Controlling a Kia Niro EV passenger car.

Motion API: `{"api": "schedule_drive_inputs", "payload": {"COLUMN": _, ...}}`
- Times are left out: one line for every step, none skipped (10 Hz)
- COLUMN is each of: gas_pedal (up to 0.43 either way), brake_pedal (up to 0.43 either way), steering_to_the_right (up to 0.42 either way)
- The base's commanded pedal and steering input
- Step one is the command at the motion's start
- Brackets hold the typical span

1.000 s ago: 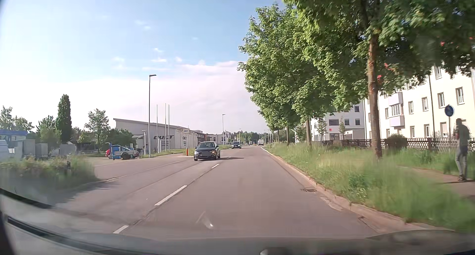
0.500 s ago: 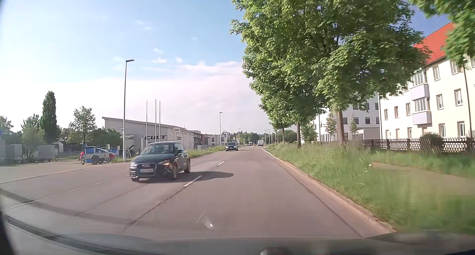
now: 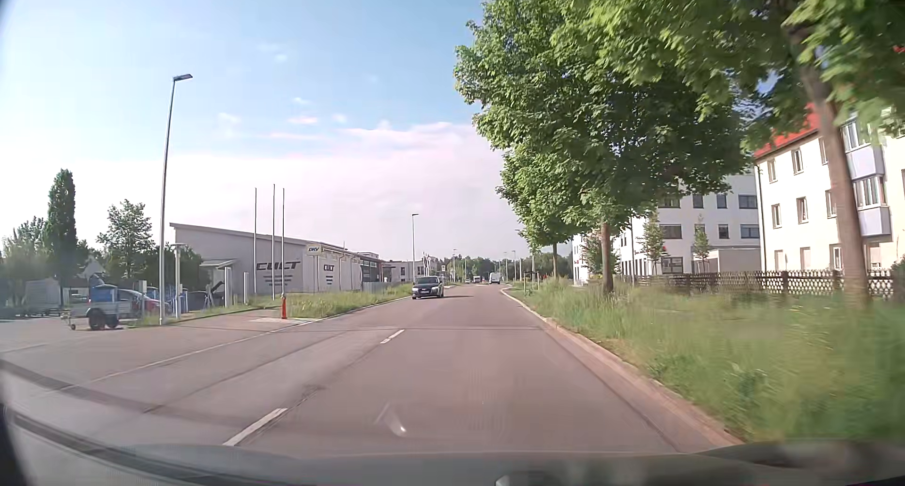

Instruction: Follow the waypoints while adhering to traffic rules and regulations

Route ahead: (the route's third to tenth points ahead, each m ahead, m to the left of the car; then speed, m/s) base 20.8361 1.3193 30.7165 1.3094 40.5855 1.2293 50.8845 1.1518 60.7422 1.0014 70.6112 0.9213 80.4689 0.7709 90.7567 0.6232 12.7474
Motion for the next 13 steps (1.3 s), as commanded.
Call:
{"api": "schedule_drive_inputs", "payload": {"gas_pedal": 0.15, "brake_pedal": 0.0, "steering_to_the_right": -0.001}}
{"api": "schedule_drive_inputs", "payload": {"gas_pedal": 0.15, "brake_pedal": 0.0, "steering_to_the_right": -0.001}}
{"api": "schedule_drive_inputs", "payload": {"gas_pedal": 0.15, "brake_pedal": 0.0, "steering_to_the_right": -0.001}}
{"api": "schedule_drive_inputs", "payload": {"gas_pedal": 0.15, "brake_pedal": 0.0, "steering_to_the_right": -0.001}}
{"api": "schedule_drive_inputs", "payload": {"gas_pedal": 0.138, "brake_pedal": 0.0, "steering_to_the_right": -0.001}}
{"api": "schedule_drive_inputs", "payload": {"gas_pedal": 0.13, "brake_pedal": 0.0, "steering_to_the_right": -0.001}}
{"api": "schedule_drive_inputs", "payload": {"gas_pedal": 0.13, "brake_pedal": 0.0, "steering_to_the_right": -0.001}}
{"api": "schedule_drive_inputs", "payload": {"gas_pedal": 0.11, "brake_pedal": 0.0, "steering_to_the_right": -0.001}}
{"api": "schedule_drive_inputs", "payload": {"gas_pedal": 0.087, "brake_pedal": 0.0, "steering_to_the_right": -0.001}}
{"api": "schedule_drive_inputs", "payload": {"gas_pedal": 0.059, "brake_pedal": 0.0, "steering_to_the_right": -0.001}}
{"api": "schedule_drive_inputs", "payload": {"gas_pedal": 0.0, "brake_pedal": 0.0, "steering_to_the_right": 0.0}}
{"api": "schedule_drive_inputs", "payload": {"gas_pedal": 0.0, "brake_pedal": 0.0, "steering_to_the_right": 0.0}}
{"api": "schedule_drive_inputs", "payload": {"gas_pedal": 0.0, "brake_pedal": 0.0, "steering_to_the_right": 0.0}}
